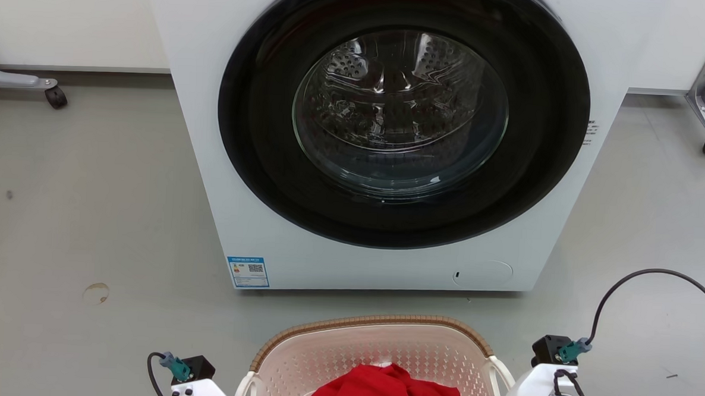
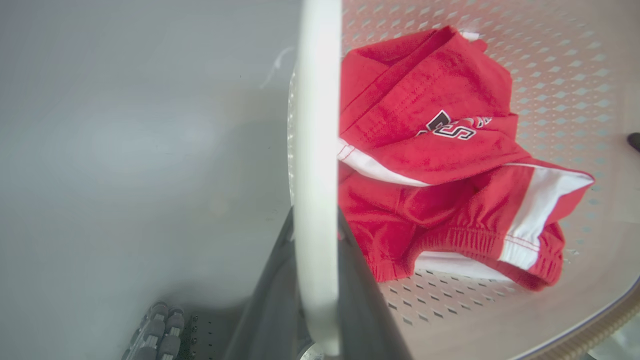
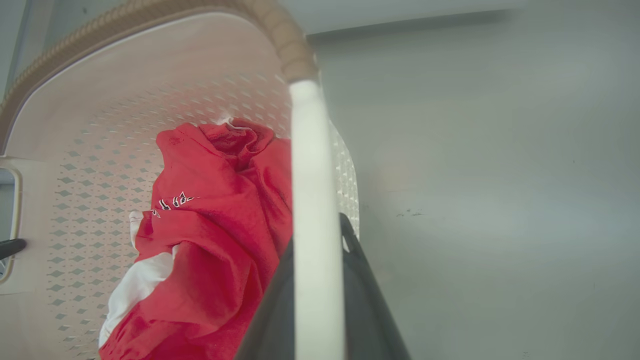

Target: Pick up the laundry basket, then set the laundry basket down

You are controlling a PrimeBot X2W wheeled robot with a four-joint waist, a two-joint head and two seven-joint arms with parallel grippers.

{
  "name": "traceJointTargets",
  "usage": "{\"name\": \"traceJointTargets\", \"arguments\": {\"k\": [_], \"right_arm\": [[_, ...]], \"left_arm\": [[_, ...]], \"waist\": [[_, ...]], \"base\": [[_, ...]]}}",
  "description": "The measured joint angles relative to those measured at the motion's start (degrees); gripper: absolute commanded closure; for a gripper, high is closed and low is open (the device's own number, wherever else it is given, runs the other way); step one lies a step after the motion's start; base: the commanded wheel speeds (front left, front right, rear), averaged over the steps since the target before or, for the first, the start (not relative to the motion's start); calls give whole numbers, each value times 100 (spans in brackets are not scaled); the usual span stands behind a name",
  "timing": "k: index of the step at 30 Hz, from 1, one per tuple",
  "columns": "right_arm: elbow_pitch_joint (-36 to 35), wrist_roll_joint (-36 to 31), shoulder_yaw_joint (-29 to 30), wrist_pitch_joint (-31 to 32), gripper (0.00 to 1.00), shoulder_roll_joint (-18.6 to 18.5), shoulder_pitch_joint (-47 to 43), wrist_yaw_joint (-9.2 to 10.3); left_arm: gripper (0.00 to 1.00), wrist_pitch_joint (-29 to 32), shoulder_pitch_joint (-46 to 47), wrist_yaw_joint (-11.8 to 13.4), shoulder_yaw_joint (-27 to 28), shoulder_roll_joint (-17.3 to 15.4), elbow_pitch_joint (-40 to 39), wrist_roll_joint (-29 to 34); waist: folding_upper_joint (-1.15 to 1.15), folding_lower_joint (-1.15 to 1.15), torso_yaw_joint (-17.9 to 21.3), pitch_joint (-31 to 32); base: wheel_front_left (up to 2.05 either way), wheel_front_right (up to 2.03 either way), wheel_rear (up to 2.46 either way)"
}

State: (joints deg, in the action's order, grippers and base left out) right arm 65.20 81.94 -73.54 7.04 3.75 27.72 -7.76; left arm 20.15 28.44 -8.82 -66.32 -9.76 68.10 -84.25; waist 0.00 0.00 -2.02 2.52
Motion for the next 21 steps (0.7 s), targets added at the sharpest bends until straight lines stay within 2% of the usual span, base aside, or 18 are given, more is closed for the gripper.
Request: {"name": "traceJointTargets", "arguments": {"k": [21], "right_arm": [[0, 21, -9, 0, 100, 4, 0, -2]], "left_arm": [[100, 0, 1, -1, -7, 0, 21, 0]], "waist": [[0, 0, 0, -1]], "base": [[0, 0, 0]]}}
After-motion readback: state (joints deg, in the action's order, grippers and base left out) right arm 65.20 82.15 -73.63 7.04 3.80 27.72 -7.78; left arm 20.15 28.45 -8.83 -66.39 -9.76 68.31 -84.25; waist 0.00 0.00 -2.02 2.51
